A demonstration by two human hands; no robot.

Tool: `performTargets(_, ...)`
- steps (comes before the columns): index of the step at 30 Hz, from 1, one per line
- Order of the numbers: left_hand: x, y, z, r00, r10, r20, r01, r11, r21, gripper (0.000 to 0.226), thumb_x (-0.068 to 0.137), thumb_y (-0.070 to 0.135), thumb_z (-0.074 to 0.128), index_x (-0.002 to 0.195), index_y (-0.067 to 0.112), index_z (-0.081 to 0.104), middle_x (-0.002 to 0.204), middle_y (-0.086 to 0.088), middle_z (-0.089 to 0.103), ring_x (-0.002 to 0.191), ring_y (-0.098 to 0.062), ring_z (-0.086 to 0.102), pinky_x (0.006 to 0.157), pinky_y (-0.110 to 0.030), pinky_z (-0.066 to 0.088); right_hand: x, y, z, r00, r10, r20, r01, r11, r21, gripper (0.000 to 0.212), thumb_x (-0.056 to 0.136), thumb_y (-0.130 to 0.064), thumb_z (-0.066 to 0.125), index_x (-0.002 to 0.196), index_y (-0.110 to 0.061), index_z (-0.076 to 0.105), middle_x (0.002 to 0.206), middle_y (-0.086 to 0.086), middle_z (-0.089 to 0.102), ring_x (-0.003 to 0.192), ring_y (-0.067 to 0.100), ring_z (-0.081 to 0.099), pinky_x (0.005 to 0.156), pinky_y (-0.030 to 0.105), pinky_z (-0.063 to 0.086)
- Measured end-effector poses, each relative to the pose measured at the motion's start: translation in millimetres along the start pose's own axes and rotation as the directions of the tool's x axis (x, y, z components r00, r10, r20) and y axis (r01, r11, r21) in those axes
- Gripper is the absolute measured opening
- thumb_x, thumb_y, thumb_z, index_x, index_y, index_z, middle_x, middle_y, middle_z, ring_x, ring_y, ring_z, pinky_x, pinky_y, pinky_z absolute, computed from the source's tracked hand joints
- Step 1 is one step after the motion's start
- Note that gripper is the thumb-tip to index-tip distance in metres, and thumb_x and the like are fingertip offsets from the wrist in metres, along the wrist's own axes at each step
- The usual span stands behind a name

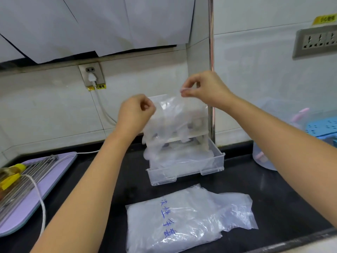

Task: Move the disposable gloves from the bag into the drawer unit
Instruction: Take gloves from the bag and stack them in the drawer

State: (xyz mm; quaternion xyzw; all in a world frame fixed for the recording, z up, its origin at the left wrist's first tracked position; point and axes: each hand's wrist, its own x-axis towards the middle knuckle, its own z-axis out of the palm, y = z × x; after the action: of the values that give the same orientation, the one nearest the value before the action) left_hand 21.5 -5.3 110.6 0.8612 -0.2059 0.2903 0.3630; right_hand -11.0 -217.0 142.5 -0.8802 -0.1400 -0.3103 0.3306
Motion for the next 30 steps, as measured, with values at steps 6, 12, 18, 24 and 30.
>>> performTargets(6,-41.8,8.4,-12.7,0.951,0.309,-0.024,-0.302,0.940,0.159,0.013,0.083,0.020,0.069,0.077,0.018,0.058,0.089,0.006,0.051,0.088,-0.009,0.045,0.075,-0.011,0.033,-40.8,19.7,-13.9,0.996,-0.066,-0.055,0.072,0.989,0.130,0.013,0.075,-0.023,0.078,0.076,-0.033,0.071,0.071,-0.019,0.064,0.063,0.004,0.044,0.060,0.013,0.037)
performTargets(12,-67.2,4.6,9.2,0.869,0.224,0.442,-0.342,0.917,0.208,0.010,0.086,0.023,0.067,0.080,0.019,0.060,0.090,0.007,0.057,0.088,-0.009,0.048,0.077,-0.023,0.039,-68.5,52.7,3.1,0.957,0.004,0.289,0.046,0.985,-0.167,0.016,0.077,-0.014,0.075,0.081,-0.030,0.075,0.092,-0.006,0.066,0.087,0.008,0.055,0.077,0.020,0.046)
performTargets(18,-42.8,-8.3,46.7,0.700,-0.092,0.708,-0.174,0.940,0.294,0.020,0.080,0.015,0.070,0.067,0.018,0.056,0.068,0.010,0.057,0.064,-0.007,0.052,0.060,-0.018,0.040,-58.5,61.1,33.5,0.878,0.068,0.473,0.089,0.949,-0.303,0.022,0.083,-0.009,0.068,0.068,-0.025,0.066,0.092,-0.007,0.073,0.078,-0.005,0.058,0.069,0.005,0.037)
performTargets(24,-31.4,-12.3,63.3,0.551,-0.163,0.818,-0.185,0.933,0.310,0.017,0.081,0.019,0.072,0.070,0.020,0.060,0.085,0.006,0.068,0.080,-0.014,0.062,0.076,-0.028,0.051,-55.1,61.9,40.2,0.738,0.247,0.628,0.117,0.870,-0.479,0.030,0.086,0.001,0.054,0.072,-0.025,0.059,0.093,-0.006,0.064,0.096,0.018,0.060,0.082,0.026,0.046)
performTargets(30,-29.7,-11.2,74.9,0.495,-0.169,0.853,-0.229,0.921,0.315,0.013,0.085,0.018,0.064,0.074,0.020,0.059,0.088,-0.003,0.067,0.074,-0.015,0.056,0.068,-0.025,0.045,-53.8,39.6,41.8,0.865,0.201,0.459,-0.039,0.940,-0.338,0.034,0.091,-0.002,0.044,0.090,-0.021,0.072,0.077,-0.012,0.054,0.064,0.003,0.048,0.055,0.010,0.032)
